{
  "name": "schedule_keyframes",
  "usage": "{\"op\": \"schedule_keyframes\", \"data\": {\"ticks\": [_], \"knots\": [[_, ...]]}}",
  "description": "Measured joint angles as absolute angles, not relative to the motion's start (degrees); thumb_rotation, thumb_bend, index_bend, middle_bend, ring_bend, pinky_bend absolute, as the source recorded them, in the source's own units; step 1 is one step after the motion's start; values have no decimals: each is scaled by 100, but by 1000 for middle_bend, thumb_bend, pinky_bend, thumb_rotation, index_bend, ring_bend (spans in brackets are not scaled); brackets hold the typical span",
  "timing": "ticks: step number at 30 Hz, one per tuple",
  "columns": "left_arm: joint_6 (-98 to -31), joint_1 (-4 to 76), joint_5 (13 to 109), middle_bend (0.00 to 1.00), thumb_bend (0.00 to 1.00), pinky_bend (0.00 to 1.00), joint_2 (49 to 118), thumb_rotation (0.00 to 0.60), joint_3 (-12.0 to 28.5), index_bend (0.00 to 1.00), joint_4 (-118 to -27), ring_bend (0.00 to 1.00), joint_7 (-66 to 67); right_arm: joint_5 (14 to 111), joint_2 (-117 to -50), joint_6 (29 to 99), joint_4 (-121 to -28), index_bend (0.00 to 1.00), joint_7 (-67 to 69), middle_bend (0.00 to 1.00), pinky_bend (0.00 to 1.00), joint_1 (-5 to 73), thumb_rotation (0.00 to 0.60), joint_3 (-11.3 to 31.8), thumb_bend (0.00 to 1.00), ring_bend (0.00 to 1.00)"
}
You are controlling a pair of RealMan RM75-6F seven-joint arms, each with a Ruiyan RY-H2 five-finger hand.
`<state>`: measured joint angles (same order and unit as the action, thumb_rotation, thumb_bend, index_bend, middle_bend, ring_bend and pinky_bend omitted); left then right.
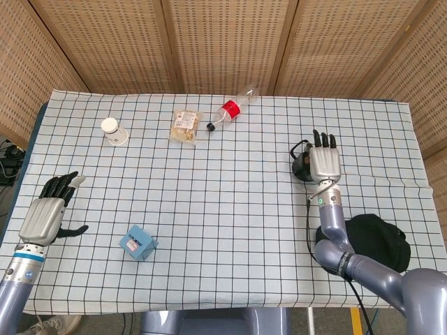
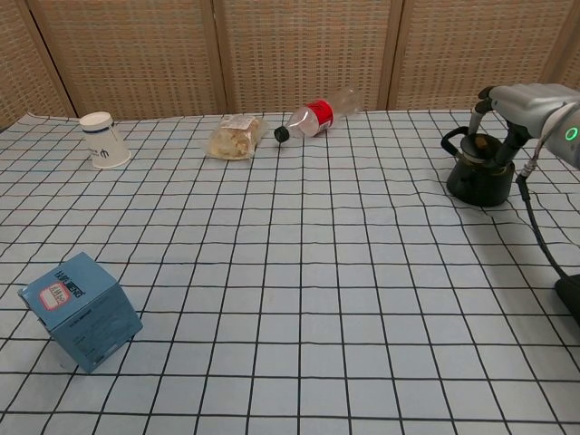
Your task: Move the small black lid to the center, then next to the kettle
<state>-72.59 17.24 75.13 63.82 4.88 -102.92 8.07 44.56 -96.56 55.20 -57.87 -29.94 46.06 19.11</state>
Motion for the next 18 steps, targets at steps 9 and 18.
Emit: {"op": "schedule_keyframes", "data": {"ticks": [9, 18], "knots": [[-7240, 1727, 7476, 0, 79, 0, 6379, 600, 498, 69, -10297, 0, 841, 4563, -9845, 5385, -5345, 414, -2864, 87, 0, 4734, 600, 1962, 449, 0], [-7175, 1743, 7456, 0, 78, 0, 6371, 600, 481, 69, -10304, 0, 880, 4523, -9901, 5365, -5214, 408, -2998, 81, 0, 4724, 600, 1958, 443, 0]]}}
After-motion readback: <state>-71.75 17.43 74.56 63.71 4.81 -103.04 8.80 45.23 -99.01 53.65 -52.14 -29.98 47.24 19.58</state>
